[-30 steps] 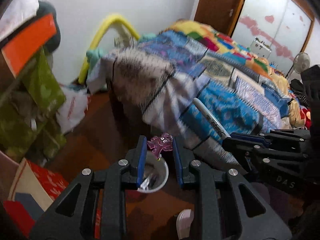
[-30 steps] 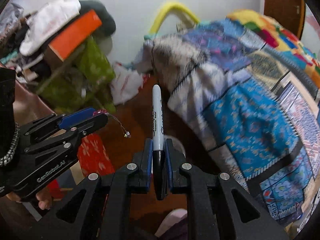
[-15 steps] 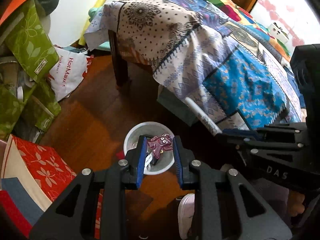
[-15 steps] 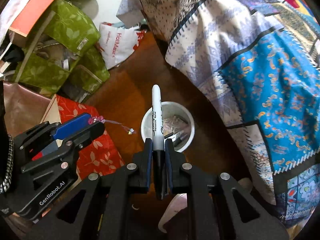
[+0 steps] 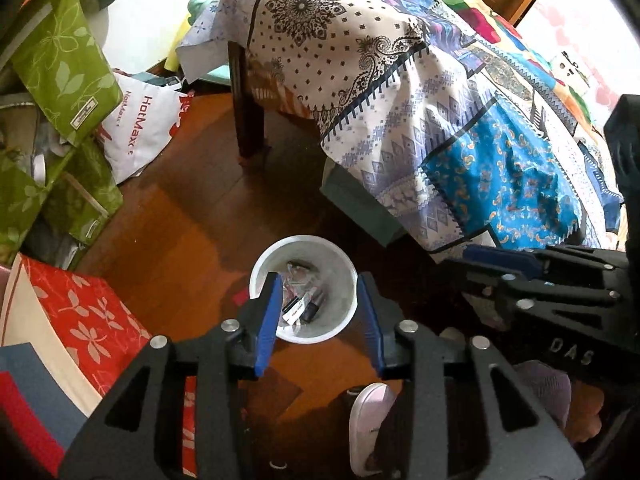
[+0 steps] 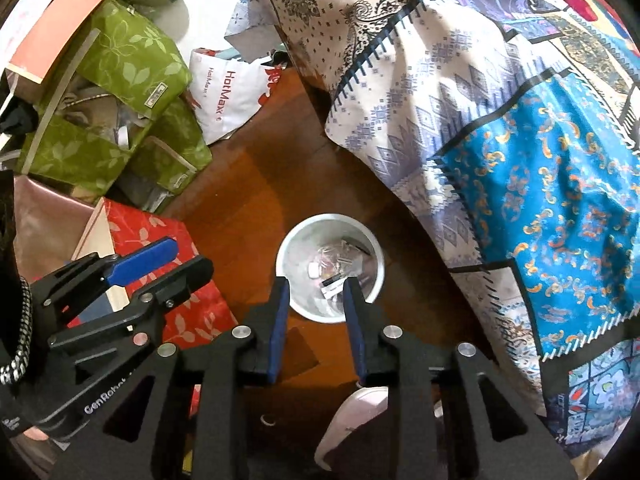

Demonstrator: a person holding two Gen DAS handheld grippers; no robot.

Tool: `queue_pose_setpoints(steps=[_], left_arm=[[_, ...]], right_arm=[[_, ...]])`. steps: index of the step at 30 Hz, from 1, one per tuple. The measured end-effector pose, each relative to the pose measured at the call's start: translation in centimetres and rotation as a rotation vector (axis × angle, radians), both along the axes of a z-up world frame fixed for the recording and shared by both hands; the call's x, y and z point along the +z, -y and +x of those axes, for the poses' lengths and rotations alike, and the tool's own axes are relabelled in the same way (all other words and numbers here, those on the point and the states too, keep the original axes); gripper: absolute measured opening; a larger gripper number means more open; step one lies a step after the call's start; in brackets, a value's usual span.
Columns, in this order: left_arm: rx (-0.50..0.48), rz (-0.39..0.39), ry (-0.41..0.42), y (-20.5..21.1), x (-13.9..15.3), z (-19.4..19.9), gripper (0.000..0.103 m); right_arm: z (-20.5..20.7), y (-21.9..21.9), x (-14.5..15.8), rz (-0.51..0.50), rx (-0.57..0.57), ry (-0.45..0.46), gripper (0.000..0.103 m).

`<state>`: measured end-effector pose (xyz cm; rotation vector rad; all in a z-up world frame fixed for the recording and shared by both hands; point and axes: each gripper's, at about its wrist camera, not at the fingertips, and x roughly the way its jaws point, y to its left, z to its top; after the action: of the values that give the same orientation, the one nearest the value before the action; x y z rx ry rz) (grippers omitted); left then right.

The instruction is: Collect trash

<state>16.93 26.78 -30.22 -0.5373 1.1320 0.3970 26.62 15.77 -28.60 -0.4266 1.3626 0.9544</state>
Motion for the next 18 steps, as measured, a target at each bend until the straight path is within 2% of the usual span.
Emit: queue_pose_setpoints(steps=[4,8,13,18], left_arm=[[-0.006,0.01,0.019,0.6,1.3,-0.8,0.037],[-0.019,0.058,0.057,1.6,3.7,-1.3,0.037],[-0.041,0.139,0.147,3.6,8.6,-2.4,0.037],[-0.065,0.216,0.266,6.2,14.4,-4.1,0.037]], right_arm=[[0.1,1.1,1.3,0.022,-0.012,0.012,0.025],[-0.3,2.4,3.8,0.061,-0.027,0.072,0.025],[-1.2,5.2,8.3,0.142,-0.054,0.154,0.025],[-3.1,9.1,13.8,0.234,-0.088,0.292,0.025]])
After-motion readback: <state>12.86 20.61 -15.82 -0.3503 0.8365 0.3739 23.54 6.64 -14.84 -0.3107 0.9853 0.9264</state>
